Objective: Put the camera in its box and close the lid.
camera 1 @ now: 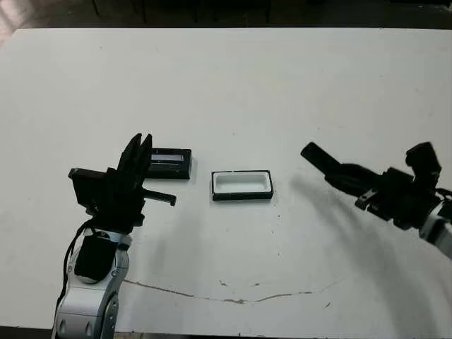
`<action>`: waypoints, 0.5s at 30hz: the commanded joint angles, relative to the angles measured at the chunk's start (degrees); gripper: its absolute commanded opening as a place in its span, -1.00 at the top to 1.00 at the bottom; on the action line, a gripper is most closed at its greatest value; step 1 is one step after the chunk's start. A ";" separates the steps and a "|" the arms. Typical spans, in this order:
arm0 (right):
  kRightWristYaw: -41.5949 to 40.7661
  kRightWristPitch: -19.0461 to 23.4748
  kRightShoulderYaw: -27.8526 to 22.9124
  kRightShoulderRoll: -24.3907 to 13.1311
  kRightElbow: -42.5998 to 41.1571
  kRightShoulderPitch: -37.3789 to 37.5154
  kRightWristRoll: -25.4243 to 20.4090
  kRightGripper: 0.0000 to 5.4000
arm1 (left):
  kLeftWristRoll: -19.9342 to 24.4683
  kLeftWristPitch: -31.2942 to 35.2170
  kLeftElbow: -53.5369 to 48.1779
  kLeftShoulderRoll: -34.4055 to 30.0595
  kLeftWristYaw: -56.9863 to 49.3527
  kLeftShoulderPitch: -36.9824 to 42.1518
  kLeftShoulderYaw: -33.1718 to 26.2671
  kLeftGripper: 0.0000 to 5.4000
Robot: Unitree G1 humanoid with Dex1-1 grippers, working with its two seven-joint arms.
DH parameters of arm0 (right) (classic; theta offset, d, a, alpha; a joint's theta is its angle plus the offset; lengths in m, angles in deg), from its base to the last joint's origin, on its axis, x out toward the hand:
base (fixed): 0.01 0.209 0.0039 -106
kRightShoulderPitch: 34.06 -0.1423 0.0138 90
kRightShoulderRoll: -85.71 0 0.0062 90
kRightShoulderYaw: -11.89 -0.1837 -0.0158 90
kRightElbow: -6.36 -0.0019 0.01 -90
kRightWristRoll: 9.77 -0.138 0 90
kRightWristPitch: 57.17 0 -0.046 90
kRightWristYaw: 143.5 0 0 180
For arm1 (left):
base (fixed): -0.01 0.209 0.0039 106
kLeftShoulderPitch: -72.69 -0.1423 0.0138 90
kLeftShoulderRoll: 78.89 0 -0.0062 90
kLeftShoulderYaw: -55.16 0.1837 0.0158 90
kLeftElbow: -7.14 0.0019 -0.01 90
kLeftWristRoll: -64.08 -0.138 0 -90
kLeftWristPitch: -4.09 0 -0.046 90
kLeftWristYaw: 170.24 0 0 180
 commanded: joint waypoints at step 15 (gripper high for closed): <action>-21.58 -0.54 14.56 -5.75 12.99 -28.76 0.68 0.97 | -0.62 0.68 0.04 -0.46 -0.39 -1.14 0.31 1.00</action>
